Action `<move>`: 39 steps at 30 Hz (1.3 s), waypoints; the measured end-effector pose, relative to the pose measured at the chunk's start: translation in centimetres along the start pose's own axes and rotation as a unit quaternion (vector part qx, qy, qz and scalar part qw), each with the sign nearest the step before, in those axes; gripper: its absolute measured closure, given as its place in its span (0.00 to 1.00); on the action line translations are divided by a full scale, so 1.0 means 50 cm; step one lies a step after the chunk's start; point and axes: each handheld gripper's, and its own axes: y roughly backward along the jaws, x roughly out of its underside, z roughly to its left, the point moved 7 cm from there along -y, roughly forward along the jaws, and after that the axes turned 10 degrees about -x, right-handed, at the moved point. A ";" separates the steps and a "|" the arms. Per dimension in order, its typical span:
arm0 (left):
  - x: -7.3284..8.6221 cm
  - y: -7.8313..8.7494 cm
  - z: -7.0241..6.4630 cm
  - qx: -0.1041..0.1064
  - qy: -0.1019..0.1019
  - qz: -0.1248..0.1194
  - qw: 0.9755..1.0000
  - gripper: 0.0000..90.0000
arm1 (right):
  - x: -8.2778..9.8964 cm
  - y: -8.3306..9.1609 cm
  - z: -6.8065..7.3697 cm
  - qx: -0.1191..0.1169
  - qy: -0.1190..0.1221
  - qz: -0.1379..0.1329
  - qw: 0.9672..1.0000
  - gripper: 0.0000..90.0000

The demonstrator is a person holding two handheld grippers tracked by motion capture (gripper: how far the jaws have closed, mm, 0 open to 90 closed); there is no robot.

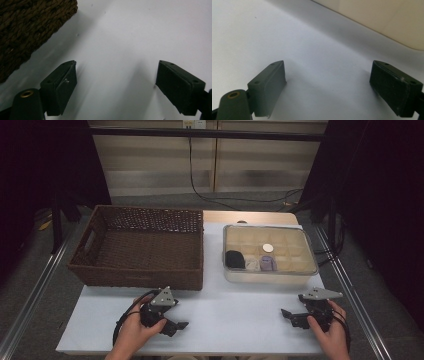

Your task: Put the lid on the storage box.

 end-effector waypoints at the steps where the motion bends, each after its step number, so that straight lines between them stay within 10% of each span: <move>1: 0.001 0.001 0.000 -0.002 -0.003 0.001 1.000 0.18 | 0.000 0.000 0.000 -0.001 0.000 0.000 1.000 0.14; 39: 0.010 0.001 -0.002 -0.007 -0.031 -0.021 0.999 0.17 | 0.000 0.000 0.000 -0.001 0.001 -0.002 1.000 0.14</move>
